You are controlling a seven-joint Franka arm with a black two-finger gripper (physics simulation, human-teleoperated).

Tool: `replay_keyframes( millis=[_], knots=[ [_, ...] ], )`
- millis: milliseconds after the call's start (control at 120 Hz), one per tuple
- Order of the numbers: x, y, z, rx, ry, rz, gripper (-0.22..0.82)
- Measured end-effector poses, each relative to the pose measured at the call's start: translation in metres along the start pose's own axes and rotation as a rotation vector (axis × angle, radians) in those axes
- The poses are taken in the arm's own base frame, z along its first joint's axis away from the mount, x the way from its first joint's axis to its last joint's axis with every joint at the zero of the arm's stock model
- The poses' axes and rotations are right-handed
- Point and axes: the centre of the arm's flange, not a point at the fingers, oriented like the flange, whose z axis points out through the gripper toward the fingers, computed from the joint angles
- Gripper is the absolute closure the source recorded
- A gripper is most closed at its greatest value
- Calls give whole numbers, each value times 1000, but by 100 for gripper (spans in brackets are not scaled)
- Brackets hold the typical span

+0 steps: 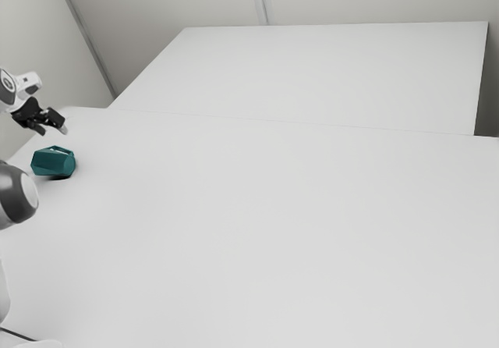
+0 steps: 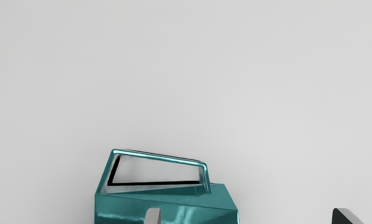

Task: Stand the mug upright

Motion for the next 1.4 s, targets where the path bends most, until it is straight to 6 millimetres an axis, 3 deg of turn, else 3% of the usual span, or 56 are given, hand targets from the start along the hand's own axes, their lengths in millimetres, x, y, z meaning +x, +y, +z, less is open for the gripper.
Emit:
replay_keyframes(
  millis=[158,450,892,1400],
  knots=[
    [-22,-29,3,-18,14,7,0],
    [-58,-65,12,-102,15,-11,0],
    [-77,-90,6,-149,82,-14,0],
    [-101,-117,23,-222,186,-55,0]
  ],
)
